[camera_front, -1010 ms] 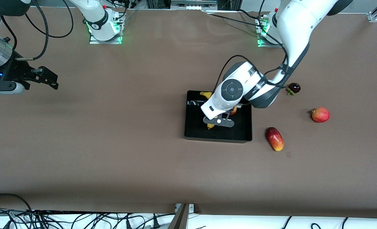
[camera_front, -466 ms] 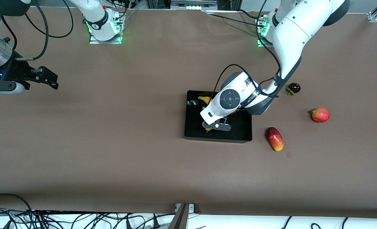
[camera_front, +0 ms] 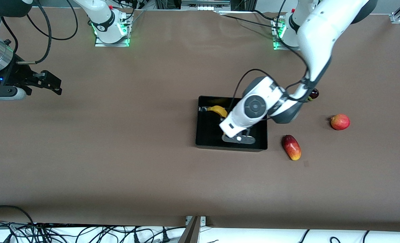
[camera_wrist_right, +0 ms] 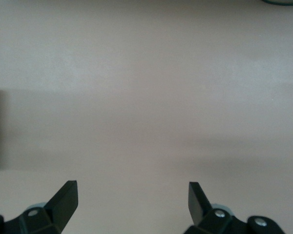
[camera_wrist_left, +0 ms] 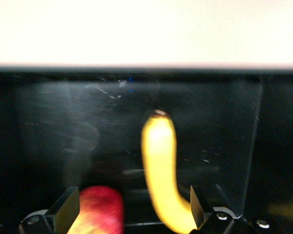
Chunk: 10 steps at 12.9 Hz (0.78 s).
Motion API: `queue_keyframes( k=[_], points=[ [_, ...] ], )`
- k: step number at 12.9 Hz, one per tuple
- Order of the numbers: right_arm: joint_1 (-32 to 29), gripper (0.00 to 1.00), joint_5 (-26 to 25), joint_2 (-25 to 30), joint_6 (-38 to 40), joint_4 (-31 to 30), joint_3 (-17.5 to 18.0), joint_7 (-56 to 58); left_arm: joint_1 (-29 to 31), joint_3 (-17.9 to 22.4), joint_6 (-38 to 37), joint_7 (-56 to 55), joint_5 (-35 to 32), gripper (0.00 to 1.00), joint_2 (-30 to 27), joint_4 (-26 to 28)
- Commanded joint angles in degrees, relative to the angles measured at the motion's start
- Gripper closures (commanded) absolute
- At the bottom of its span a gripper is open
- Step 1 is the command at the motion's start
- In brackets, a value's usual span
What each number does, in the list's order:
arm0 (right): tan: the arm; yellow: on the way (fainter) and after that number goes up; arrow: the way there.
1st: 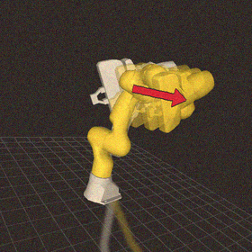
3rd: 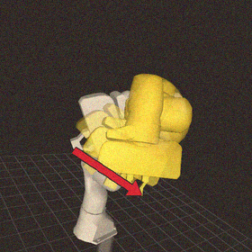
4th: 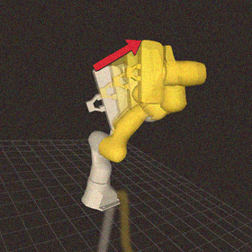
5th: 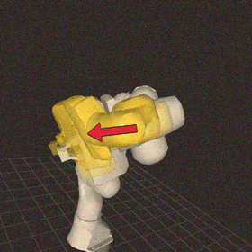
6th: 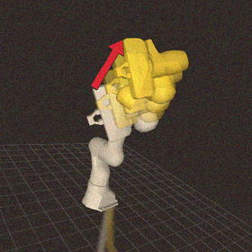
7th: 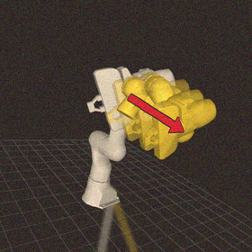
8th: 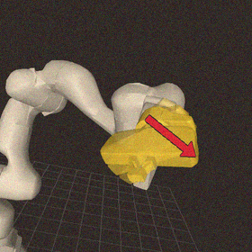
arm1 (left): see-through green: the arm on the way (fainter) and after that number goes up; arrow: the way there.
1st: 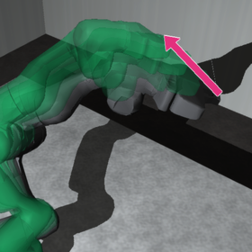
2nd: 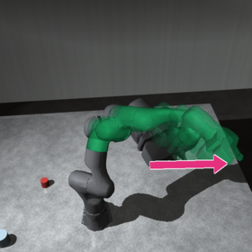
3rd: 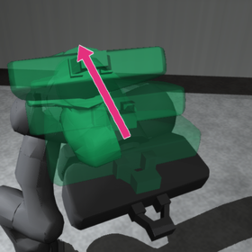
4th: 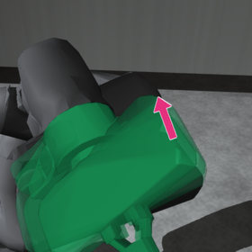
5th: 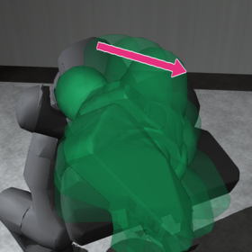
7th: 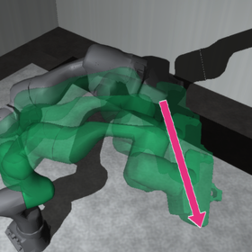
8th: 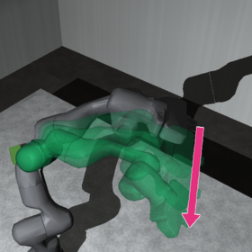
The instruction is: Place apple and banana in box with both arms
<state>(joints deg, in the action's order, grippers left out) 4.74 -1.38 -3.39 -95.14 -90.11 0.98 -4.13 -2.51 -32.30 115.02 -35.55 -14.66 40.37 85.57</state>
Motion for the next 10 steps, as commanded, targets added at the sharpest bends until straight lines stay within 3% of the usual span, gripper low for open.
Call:
queue_keyframes(
  k=[1, 5, 7, 8, 10],
  points=[
    [-0.4, 0.00, -0.7, 0.4, -0.2, -0.2, 0.6, -0.3, 4.2, -0.8, -11.1, 0.1, -0.2, 0.00, -6.9, -2.4],
    [-0.4, 0.00, -0.8, 0.4, -0.2, -0.2, 0.6, -0.3, 7.2, -1.0, -27.8, 8.0, -0.1, 0.00, -9.0, -10.9],
    [-0.4, 0.00, -0.7, 0.4, -0.2, -0.2, 0.6, -0.4, 8.7, -0.1, -30.7, 13.4, 2.5, 0.00, -11.8, -12.4],
    [-0.4, 0.00, -0.7, 0.4, -0.2, -0.2, 0.6, -0.4, 8.6, 2.8, -31.2, 16.4, 5.3, 0.00, -14.2, -11.8],
    [-0.4, 0.00, -0.7, 0.4, -0.2, -0.2, 0.6, -0.3, 6.1, 13.4, -30.8, 24.2, 13.4, 0.00, -21.4, -7.8]
  ],
)
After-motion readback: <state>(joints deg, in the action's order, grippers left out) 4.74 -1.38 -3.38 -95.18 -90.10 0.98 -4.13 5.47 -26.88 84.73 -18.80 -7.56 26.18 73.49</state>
